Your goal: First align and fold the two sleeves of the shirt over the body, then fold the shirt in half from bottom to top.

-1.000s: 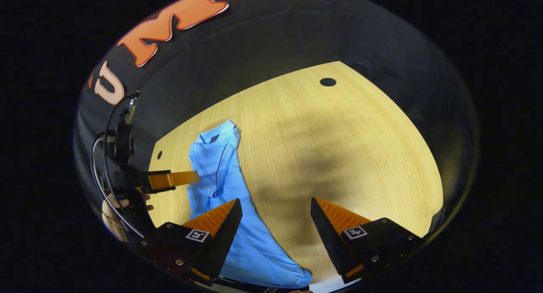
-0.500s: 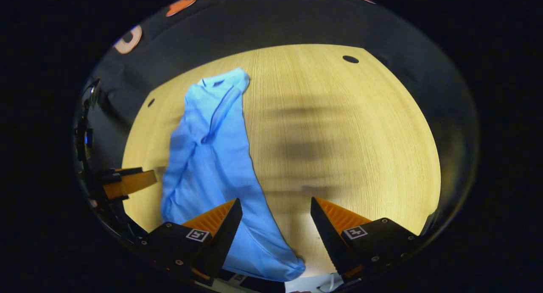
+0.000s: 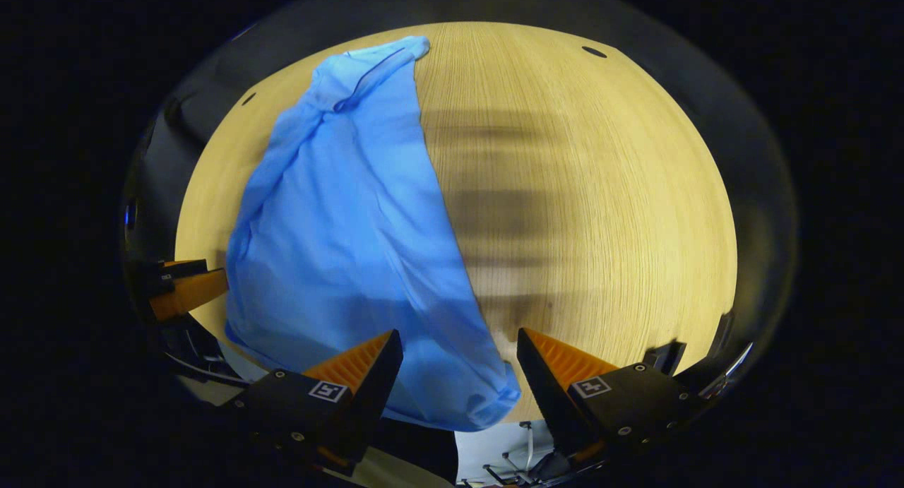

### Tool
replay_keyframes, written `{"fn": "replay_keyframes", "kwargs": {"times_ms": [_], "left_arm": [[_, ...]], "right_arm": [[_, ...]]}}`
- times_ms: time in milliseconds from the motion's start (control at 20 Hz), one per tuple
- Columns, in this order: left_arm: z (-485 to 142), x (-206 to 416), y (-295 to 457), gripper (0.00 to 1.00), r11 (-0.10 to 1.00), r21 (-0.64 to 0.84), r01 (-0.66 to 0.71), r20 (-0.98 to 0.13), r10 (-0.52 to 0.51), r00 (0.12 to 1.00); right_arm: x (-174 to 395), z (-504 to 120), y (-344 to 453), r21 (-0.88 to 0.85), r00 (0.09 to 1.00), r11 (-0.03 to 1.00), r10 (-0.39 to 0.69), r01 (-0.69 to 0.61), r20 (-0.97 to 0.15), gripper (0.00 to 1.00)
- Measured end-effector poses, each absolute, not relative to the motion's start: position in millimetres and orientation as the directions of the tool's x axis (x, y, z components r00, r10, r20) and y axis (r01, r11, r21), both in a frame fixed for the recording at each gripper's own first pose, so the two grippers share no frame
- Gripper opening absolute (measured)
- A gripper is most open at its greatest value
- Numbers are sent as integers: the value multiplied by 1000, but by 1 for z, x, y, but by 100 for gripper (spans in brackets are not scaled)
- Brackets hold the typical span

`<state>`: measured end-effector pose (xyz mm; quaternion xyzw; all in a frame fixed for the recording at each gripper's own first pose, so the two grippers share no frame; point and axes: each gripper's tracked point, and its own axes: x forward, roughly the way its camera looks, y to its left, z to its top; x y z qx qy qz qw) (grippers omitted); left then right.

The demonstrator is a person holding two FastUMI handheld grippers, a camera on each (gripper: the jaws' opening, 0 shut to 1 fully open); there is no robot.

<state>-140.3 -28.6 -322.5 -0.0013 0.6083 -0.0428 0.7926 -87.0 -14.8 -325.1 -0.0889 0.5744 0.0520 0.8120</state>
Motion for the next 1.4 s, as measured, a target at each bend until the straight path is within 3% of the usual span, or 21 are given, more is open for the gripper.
{"fn": "replay_keyframes", "kwargs": {"times_ms": [250,500,900,1000,1150,1250,1400], "left_arm": [[-333,-156,-27,99,997,-54,60,-975,-65,213],[-352,-170,-36,100,997,-49,53,-986,-57,157],[-353,-171,-37,98,999,-31,25,-989,-35,143],[-353,-172,-42,84,999,-40,23,-989,-43,145],[-355,-173,-50,33,997,-61,37,-986,-66,153],[-353,-168,-56,18,994,-80,69,-977,-92,192],[-351,-166,-58,4,986,-105,128,-970,-130,203]], "right_arm": [[-111,-340,-17,-97,282,978,-43,-183,-959,99],[-106,-343,-18,-140,295,973,-80,-186,-952,99],[-106,-344,-18,-144,271,973,-92,-181,-958,99],[-108,-344,-17,-135,276,978,-87,-159,-957,95],[-110,-344,-6,-89,286,984,-41,-156,-957,42],[-109,-345,-3,-93,310,977,-29,-194,-950,6],[-108,-342,1,-130,344,958,-36,-254,-938,1]]}}
